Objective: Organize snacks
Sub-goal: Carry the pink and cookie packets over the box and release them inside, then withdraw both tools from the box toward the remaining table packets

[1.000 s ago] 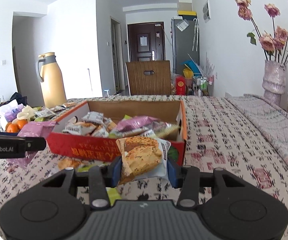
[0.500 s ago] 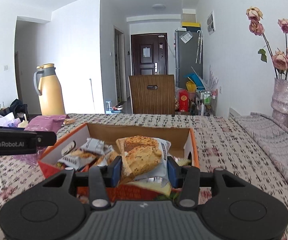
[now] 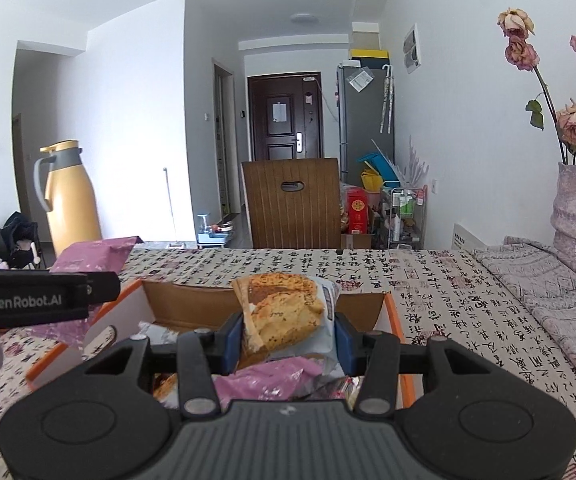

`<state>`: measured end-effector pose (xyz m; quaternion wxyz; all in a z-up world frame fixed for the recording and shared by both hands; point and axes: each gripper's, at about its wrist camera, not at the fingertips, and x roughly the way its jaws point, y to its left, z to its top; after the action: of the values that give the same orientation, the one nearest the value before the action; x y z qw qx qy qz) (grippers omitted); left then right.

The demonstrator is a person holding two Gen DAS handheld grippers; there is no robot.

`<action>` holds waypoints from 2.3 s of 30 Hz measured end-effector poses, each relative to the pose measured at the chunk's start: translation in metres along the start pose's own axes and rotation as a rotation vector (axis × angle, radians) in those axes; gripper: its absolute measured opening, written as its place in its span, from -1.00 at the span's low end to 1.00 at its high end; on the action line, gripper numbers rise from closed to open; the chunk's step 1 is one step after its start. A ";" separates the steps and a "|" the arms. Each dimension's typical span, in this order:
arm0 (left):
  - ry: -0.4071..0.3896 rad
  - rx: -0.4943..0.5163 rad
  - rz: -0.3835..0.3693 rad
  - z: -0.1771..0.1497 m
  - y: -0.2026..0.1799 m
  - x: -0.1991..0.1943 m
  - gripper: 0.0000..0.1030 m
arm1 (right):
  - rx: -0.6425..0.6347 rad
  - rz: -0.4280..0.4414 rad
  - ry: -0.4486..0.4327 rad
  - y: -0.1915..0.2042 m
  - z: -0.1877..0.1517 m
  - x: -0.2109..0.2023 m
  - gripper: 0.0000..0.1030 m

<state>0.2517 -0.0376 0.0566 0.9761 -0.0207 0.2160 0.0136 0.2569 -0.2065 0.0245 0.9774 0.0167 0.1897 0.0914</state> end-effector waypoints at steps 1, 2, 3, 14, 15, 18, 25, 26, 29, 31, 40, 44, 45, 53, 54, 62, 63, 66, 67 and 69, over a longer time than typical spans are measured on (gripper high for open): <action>0.003 -0.007 0.001 -0.001 0.002 0.004 0.22 | 0.002 -0.002 0.000 -0.001 -0.001 0.003 -0.11; 0.008 -0.010 0.006 -0.003 0.004 0.009 0.22 | 0.002 -0.001 0.000 -0.002 -0.003 0.006 -0.11; 0.014 -0.013 0.009 -0.004 0.005 0.013 0.22 | 0.004 0.000 0.002 -0.003 -0.005 0.009 -0.11; 0.065 -0.026 -0.015 -0.020 0.016 0.036 0.24 | -0.004 0.016 0.075 -0.003 -0.022 0.028 -0.05; 0.060 -0.030 -0.014 -0.020 0.017 0.035 0.25 | -0.008 0.014 0.078 -0.003 -0.023 0.028 -0.02; 0.041 -0.040 0.004 -0.020 0.018 0.030 0.55 | -0.011 0.004 0.077 -0.002 -0.024 0.028 0.06; -0.001 -0.056 0.033 -0.018 0.021 0.021 1.00 | 0.014 -0.002 0.060 -0.007 -0.023 0.023 0.79; -0.001 -0.058 0.034 -0.018 0.020 0.021 1.00 | 0.020 0.000 0.059 -0.008 -0.023 0.022 0.93; 0.019 -0.060 0.036 -0.019 0.021 0.025 1.00 | 0.031 0.001 0.069 -0.010 -0.024 0.024 1.00; 0.027 -0.061 0.038 -0.019 0.021 0.027 1.00 | 0.033 0.001 0.078 -0.010 -0.024 0.025 1.00; 0.025 -0.064 0.042 -0.019 0.020 0.025 1.00 | 0.027 -0.005 0.067 -0.009 -0.023 0.021 1.00; 0.011 -0.068 0.044 -0.015 0.019 0.019 1.00 | 0.020 -0.026 0.052 -0.009 -0.018 0.017 1.00; 0.005 -0.067 0.046 -0.013 0.018 0.016 1.00 | 0.021 -0.030 0.048 -0.009 -0.016 0.015 1.00; -0.023 -0.049 0.048 -0.008 0.017 -0.009 1.00 | 0.012 -0.034 0.031 -0.008 -0.010 -0.006 1.00; -0.024 -0.048 0.050 -0.008 0.018 -0.013 1.00 | 0.010 -0.033 0.032 -0.007 -0.011 -0.009 1.00; -0.009 -0.036 0.063 -0.022 0.025 -0.040 1.00 | -0.007 -0.021 0.059 -0.002 -0.021 -0.035 1.00; -0.005 -0.034 0.065 -0.025 0.026 -0.044 1.00 | -0.006 -0.020 0.064 -0.002 -0.024 -0.038 1.00; 0.010 -0.031 0.065 -0.035 0.030 -0.053 1.00 | -0.007 -0.016 0.082 0.000 -0.032 -0.049 1.00; 0.016 -0.030 0.066 -0.038 0.031 -0.055 1.00 | -0.008 -0.015 0.088 0.001 -0.035 -0.052 1.00; 0.030 -0.026 0.070 -0.046 0.034 -0.060 1.00 | -0.009 -0.009 0.099 0.003 -0.040 -0.059 1.00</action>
<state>0.1761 -0.0069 0.0389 0.9713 -0.0260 0.2310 0.0502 0.1872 -0.2148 0.0090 0.9673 0.0067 0.2376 0.0886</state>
